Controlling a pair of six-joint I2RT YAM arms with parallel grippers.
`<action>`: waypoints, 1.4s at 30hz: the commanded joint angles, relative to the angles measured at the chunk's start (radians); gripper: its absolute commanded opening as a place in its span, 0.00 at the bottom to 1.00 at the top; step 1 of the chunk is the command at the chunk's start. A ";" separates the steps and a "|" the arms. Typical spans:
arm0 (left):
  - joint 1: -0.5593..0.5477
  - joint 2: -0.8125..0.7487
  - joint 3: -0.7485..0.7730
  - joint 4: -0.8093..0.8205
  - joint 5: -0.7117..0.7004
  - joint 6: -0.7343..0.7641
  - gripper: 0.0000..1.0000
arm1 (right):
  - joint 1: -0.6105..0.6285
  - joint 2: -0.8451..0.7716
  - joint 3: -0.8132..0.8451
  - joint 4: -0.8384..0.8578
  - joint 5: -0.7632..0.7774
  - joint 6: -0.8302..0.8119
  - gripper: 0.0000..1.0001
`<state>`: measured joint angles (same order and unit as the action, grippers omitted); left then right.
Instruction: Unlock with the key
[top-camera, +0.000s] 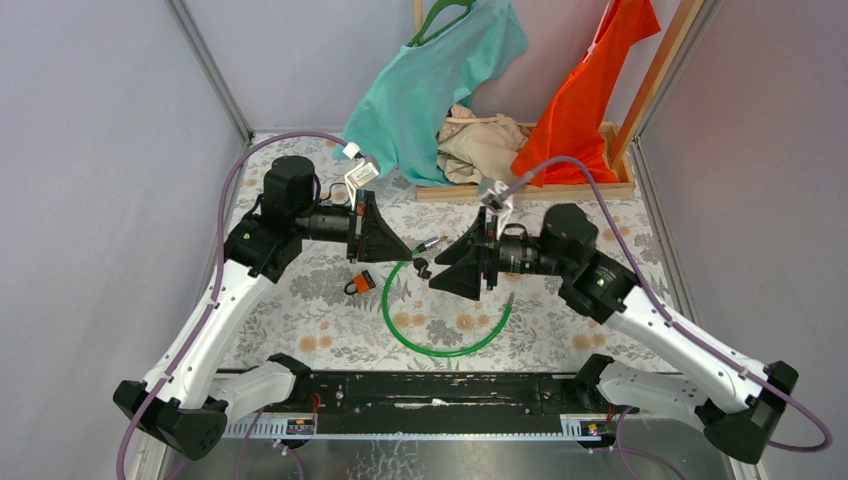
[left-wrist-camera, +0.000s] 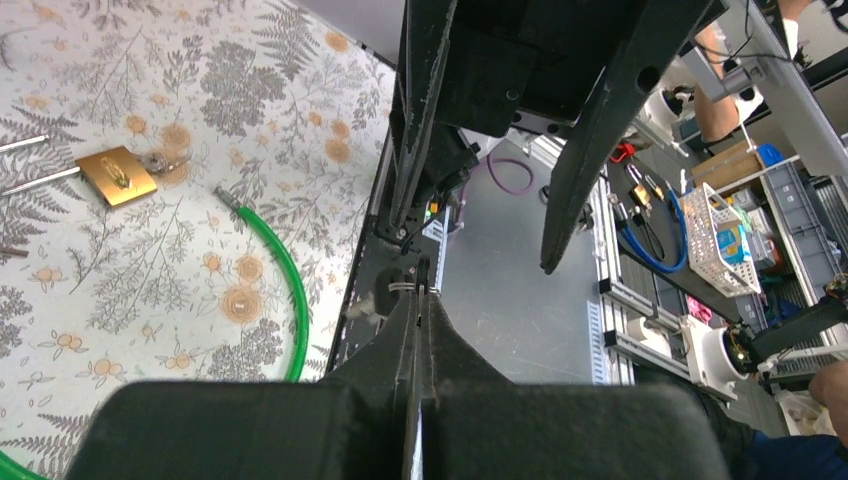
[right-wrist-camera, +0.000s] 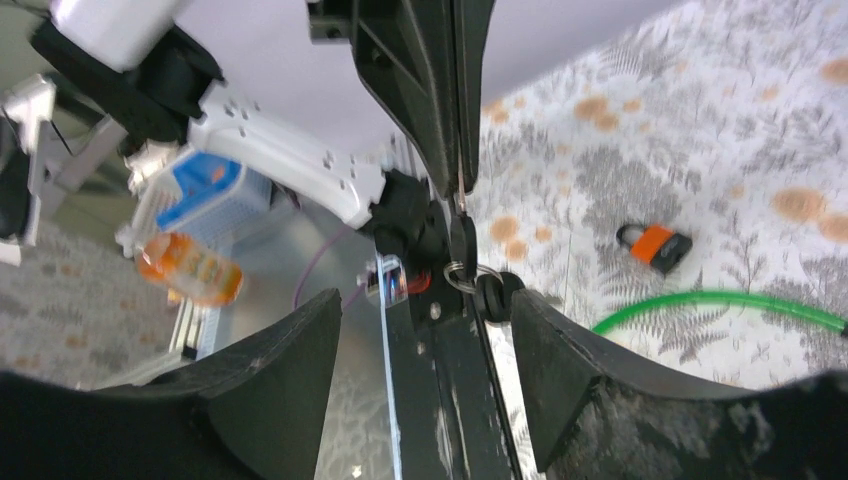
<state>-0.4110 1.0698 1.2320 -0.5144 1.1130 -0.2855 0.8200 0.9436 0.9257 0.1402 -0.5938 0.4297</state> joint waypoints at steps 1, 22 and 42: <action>0.011 -0.027 -0.011 0.150 0.003 -0.102 0.00 | -0.007 0.000 -0.036 0.303 0.093 0.104 0.67; 0.024 -0.033 -0.017 0.229 0.015 -0.192 0.00 | -0.008 0.057 -0.085 0.409 0.072 0.172 0.38; 0.031 -0.049 -0.054 0.232 0.026 -0.188 0.08 | -0.008 0.013 -0.082 0.414 0.118 0.210 0.00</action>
<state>-0.3908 1.0382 1.1934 -0.3119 1.1172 -0.4805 0.8181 1.0035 0.8246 0.4908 -0.5228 0.6312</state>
